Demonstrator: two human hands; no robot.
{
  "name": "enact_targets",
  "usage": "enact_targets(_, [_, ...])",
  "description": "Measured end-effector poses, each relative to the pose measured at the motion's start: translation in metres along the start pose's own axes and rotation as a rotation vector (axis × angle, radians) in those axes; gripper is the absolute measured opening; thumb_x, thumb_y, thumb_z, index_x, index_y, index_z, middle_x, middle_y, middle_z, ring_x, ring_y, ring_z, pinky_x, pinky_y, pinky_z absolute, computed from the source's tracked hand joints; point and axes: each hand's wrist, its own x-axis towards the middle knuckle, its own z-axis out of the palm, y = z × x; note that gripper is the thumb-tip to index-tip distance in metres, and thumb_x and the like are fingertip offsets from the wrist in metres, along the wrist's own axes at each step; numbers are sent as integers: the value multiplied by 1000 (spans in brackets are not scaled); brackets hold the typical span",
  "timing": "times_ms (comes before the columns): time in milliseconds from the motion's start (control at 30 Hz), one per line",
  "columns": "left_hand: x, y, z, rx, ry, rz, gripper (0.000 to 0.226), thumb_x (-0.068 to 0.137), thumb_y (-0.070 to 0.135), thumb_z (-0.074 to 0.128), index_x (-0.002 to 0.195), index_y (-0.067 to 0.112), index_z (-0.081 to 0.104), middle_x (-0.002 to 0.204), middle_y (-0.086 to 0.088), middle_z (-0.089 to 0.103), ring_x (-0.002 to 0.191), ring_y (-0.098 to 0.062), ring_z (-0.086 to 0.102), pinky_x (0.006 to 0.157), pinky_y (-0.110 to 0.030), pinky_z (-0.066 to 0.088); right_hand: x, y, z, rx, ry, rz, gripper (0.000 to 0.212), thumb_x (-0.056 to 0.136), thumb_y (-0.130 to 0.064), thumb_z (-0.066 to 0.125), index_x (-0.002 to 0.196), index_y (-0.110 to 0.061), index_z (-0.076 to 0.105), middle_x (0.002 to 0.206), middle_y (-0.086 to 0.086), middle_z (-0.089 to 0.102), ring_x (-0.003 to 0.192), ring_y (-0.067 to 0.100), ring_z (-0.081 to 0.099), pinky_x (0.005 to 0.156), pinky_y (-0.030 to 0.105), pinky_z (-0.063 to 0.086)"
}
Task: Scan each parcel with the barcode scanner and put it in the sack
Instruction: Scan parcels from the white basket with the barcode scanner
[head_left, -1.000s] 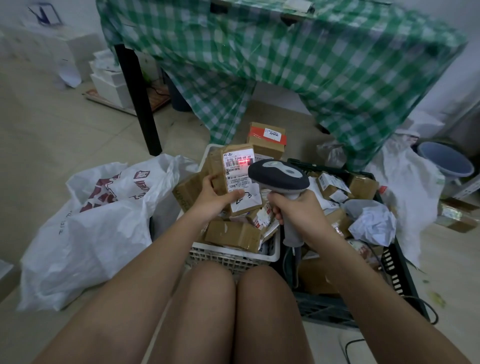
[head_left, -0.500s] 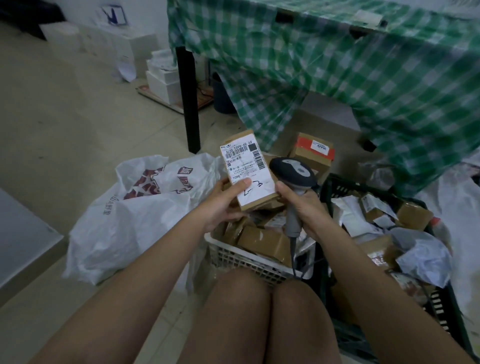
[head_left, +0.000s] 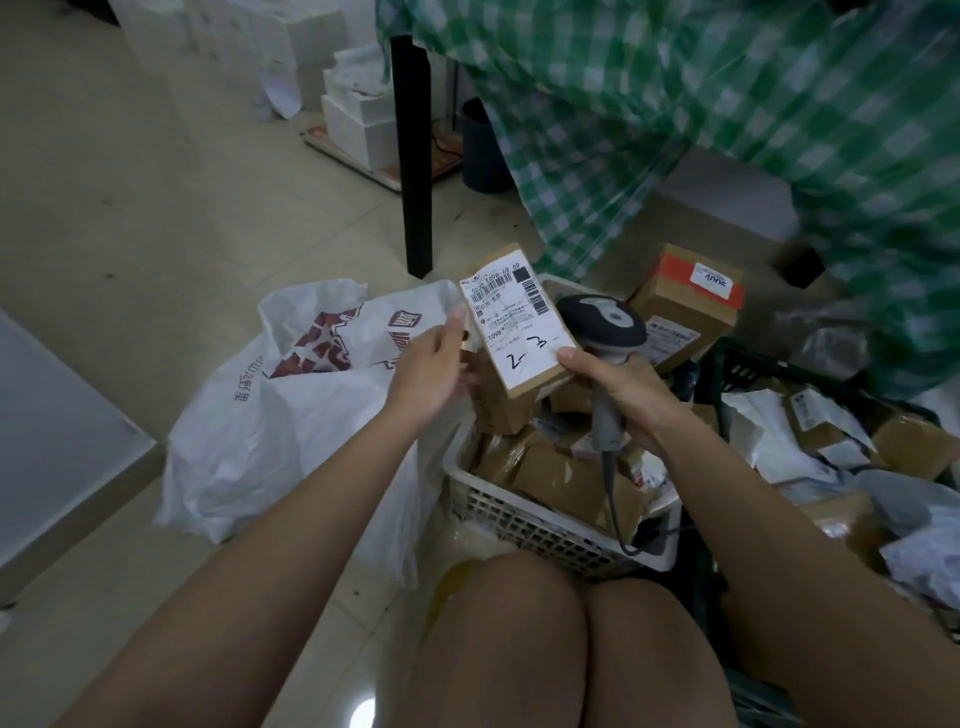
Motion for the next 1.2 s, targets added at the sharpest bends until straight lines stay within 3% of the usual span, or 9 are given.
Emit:
enact_targets(100, [28,-25,-11,536,257,171,27,99,30,46,108,11,64,107,-9,68,97,-26,63,79,-37,52,7,4,-3,-47,19,10,52,70,-33,82,117,-18,65,106,-9,72,99,6,64,77,21,48])
enact_targets(267, [56,-47,-11,1045,103,46,27,94,34,58,88,8,62,95,-10,63,92,-31,59,66,-34,44,12,7,-10,-94,76,51,43,70,-34,82,108,-21,68,103,-8,72,98,7,63,84,27,48])
enact_targets(367, [59,-39,-26,847,180,52,19,95,15,49,79,8,56,80,-6,57,81,-28,57,61,-29,36,8,0,-14,-95,55,46,38,71,-34,81,105,-22,69,104,-6,73,98,8,65,88,29,49])
enact_targets(433, [57,-25,-43,554,251,85,14,98,18,47,96,9,58,90,-1,55,86,-20,51,71,-27,36,4,-5,-14,-126,25,39,31,73,-34,80,101,-25,69,99,-10,73,95,6,63,86,28,48])
enact_targets(567, [53,7,-83,210,390,130,6,98,23,47,100,19,52,93,2,56,81,-17,50,76,-28,40,1,-20,0,-177,-47,6,22,75,-30,78,93,-29,66,87,-17,70,82,-4,61,67,17,46])
enact_targets(700, [48,28,-119,113,449,128,6,98,24,47,100,18,48,75,7,51,62,-9,44,57,-21,36,16,-30,36,-232,-113,-27,23,75,-17,81,86,-24,62,74,-17,71,72,-8,65,56,5,47])
enact_targets(867, [41,31,-149,19,402,105,8,100,23,47,106,19,47,80,7,47,66,-7,42,59,-20,34,67,-27,115,-461,-222,-32,64,59,-39,87,116,-23,62,110,-5,67,101,15,63,84,31,54])
enact_targets(967, [41,25,-160,3,436,79,6,100,22,45,106,19,45,77,7,45,62,-8,38,56,-20,33,84,-25,152,-431,-309,-72,77,61,-40,88,126,-17,56,117,-7,61,109,16,57,91,30,48])
enact_targets(1200, [43,-3,-149,47,499,46,9,100,24,44,105,17,45,70,5,42,57,-8,37,50,-17,34,74,-14,110,-511,-244,-42,49,79,-22,78,123,-16,57,108,-1,59,98,15,56,72,23,43])
